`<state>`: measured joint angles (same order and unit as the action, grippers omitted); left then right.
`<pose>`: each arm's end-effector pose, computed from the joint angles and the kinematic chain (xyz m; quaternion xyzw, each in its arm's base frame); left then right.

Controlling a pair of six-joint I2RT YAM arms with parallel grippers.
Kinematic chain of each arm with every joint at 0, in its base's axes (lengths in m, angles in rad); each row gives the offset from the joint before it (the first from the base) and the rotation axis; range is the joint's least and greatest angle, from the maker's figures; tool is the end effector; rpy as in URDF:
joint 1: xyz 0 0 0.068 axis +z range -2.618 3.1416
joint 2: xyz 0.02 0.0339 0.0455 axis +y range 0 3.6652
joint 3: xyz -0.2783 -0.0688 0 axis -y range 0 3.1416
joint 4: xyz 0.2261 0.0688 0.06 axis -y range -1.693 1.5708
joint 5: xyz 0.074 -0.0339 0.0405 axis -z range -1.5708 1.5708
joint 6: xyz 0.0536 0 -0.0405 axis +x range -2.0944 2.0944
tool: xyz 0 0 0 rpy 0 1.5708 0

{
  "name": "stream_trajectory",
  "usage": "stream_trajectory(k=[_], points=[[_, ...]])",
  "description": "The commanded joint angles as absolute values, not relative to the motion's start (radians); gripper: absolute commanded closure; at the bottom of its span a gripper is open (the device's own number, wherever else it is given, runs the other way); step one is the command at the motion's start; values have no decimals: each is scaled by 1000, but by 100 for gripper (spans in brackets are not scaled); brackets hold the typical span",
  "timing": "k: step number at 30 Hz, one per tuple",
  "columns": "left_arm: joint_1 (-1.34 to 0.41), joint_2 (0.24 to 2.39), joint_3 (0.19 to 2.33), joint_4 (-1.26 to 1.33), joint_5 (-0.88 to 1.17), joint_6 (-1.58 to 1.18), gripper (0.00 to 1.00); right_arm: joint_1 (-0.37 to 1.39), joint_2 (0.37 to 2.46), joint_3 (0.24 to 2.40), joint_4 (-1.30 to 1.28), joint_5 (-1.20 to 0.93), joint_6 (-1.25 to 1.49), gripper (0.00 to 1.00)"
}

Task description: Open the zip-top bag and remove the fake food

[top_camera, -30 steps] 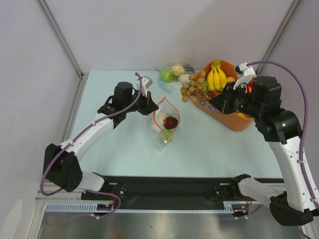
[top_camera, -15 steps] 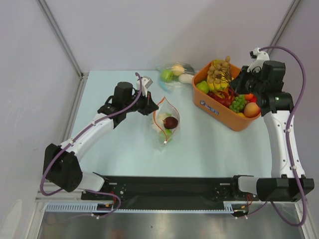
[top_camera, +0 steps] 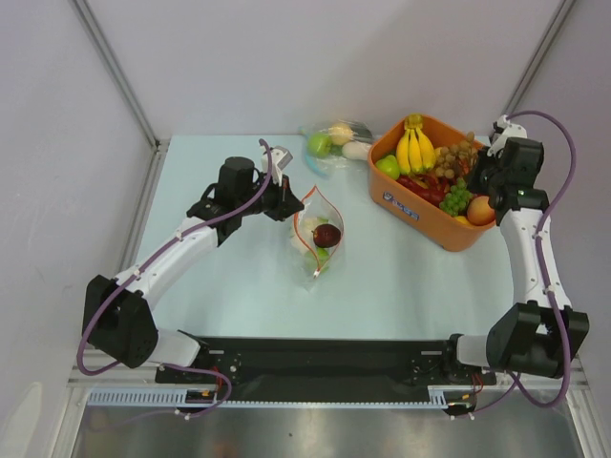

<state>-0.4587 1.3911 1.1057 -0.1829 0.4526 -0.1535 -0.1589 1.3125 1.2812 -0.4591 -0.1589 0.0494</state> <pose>0.2704 -0.1597 0.3261 0.2423 0.8026 -0.3361 0.4291 0.2865 -0.0373 0.3757 0.0483 0.8545 0.0399 0.5156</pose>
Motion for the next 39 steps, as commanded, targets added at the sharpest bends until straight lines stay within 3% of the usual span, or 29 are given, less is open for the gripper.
stream_trajectory(k=[1,9,21,22,27,30,34,35,39], points=[[-456,1348,1140,-169,472,-135,100,-182,1316,1235,-348,-78,51,100],[-456,1351,1141,-170,468,-130,100,-204,1350,1144,-210,-71,136,100],[-456,1356,1143,-176,460,-123,100,-98,1465,1146,-107,-29,201,100],[-456,1358,1146,-176,462,-123,100,-98,1463,1150,-115,-32,204,98],[-456,1358,1146,-178,471,-126,100,-98,1422,1181,-189,-34,161,64],[-456,1356,1146,-176,474,-130,100,-104,1401,1198,-227,-20,138,49],[-456,1351,1147,-178,474,-130,100,-114,1375,1227,-279,-11,123,38],[-456,1350,1147,-176,476,-130,100,-114,1368,1230,-284,-8,118,26],[-456,1347,1147,-176,476,-130,100,-112,1318,1255,-310,27,101,21]])
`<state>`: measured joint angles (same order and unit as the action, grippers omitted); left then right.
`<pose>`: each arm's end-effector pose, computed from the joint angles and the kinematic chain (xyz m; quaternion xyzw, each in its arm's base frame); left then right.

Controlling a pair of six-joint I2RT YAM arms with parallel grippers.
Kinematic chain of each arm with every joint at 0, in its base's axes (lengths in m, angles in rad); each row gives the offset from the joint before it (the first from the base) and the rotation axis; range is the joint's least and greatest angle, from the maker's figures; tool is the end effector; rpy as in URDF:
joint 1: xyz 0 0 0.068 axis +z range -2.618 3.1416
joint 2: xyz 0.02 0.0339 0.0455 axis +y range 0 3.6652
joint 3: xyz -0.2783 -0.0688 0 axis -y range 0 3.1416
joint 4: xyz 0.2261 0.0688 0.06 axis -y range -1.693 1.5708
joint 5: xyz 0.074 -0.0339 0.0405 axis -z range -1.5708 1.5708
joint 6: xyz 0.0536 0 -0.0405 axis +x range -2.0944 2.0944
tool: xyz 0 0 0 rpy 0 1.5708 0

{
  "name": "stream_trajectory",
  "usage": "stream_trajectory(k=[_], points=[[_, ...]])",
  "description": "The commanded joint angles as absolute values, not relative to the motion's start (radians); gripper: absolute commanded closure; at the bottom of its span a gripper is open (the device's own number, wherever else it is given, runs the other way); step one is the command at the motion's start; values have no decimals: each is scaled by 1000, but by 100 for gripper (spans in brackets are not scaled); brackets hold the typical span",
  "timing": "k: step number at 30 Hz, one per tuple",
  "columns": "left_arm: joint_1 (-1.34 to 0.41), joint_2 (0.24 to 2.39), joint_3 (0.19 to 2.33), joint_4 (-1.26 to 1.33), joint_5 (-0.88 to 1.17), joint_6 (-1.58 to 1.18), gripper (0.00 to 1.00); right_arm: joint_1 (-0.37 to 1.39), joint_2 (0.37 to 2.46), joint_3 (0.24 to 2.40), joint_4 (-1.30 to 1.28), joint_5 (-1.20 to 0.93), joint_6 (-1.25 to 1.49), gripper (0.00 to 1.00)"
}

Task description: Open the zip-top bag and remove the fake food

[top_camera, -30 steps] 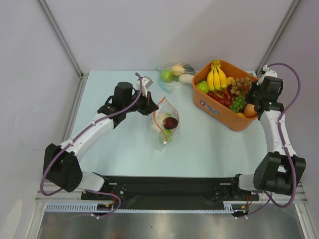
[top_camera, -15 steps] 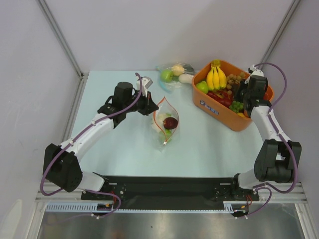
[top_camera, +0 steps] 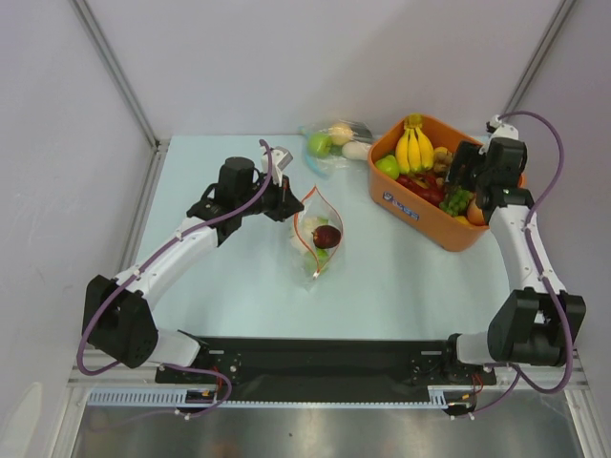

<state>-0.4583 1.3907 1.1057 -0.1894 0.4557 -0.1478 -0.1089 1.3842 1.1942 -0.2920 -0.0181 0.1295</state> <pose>0.2699 -0.1595 0.3255 0.2449 0.8032 -0.3355 0.4270 0.3130 -0.0332 0.3440 0.0971 0.8499 0.0131 0.5178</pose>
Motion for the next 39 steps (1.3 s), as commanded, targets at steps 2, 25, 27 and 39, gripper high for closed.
stream_trajectory(k=[2,25,27,39], points=[[-456,1344,1147,-178,477,-130,100,-110,1277,1269,-317,44,92,21],[-456,1342,1149,-176,486,-133,100,511,1353,1494,-345,-540,285,46],[-456,1342,1149,-176,486,-137,100,554,1396,1488,-338,-574,304,47],[-454,1345,1149,-176,492,-137,100,656,1522,1397,-420,-396,293,51]])
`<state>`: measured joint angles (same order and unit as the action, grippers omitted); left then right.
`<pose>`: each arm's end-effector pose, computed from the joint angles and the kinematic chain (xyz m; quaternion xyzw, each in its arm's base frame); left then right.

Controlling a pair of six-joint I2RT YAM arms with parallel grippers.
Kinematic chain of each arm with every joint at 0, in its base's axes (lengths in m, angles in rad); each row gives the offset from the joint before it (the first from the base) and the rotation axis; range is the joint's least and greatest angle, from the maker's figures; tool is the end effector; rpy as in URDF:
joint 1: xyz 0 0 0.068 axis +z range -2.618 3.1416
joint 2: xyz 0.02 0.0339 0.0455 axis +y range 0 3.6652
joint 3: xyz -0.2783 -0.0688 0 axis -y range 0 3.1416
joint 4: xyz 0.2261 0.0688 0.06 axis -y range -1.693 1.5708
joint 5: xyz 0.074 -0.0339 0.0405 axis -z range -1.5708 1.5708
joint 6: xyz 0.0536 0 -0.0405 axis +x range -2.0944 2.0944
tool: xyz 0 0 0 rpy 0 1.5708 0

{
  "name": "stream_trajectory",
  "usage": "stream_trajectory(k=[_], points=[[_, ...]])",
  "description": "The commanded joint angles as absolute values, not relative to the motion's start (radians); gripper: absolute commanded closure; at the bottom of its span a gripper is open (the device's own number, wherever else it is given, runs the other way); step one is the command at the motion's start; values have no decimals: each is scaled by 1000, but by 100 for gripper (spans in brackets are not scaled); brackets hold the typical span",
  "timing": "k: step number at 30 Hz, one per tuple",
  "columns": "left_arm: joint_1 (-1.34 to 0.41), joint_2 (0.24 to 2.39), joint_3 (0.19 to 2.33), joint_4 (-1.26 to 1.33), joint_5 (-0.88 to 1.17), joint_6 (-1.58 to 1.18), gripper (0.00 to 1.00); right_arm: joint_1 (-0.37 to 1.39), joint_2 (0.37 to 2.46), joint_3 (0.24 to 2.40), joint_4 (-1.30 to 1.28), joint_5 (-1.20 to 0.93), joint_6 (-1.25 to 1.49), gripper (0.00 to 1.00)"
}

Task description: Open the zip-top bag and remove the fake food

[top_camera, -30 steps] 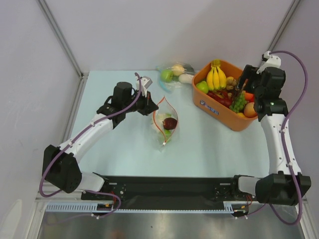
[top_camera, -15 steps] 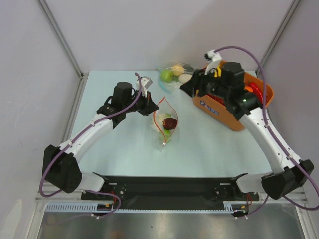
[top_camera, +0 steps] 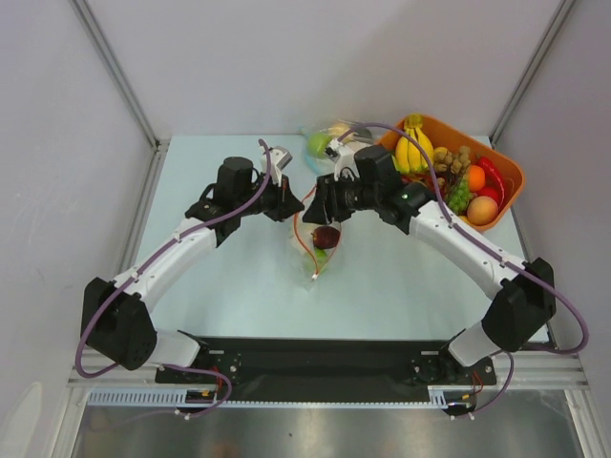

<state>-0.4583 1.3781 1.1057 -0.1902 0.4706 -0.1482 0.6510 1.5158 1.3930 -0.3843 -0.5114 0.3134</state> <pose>0.2669 -0.1588 0.3293 0.2489 0.7981 -0.3420 0.4291 0.2562 0.2281 0.3646 -0.2665 0.8004 0.4207 0.3336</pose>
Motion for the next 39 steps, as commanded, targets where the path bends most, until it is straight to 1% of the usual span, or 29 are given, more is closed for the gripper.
stream_trajectory(k=[1,8,15,18,21,22,23,25,28,31,35,39], points=[[-456,1345,1149,-175,494,-138,99,658,1528,1400,-434,-371,284,51],[-454,1356,1146,-173,492,-141,100,703,1592,1393,-511,-178,221,53],[-456,1377,1144,-170,495,-143,100,721,1621,1307,-433,-89,219,51],[-456,1385,1143,-170,499,-144,100,722,1638,1289,-422,-52,225,48],[-454,1394,1141,-169,505,-150,100,723,1652,1261,-407,-20,229,44],[-456,1396,1141,-169,506,-150,100,723,1657,1256,-400,-20,230,42],[-454,1399,1141,-169,506,-153,100,723,1660,1250,-397,-17,233,37],[-456,1399,1141,-166,511,-153,100,723,1672,1238,-379,-17,244,31],[-456,1404,1141,-164,514,-155,100,723,1687,1232,-364,-6,255,27],[-456,1404,1141,-163,515,-158,100,726,1700,1227,-356,0,261,26],[-456,1407,1137,-160,518,-164,100,730,1707,1213,-353,78,271,26],[-456,1410,1132,-147,531,-175,100,730,1715,1183,-305,94,285,27]])
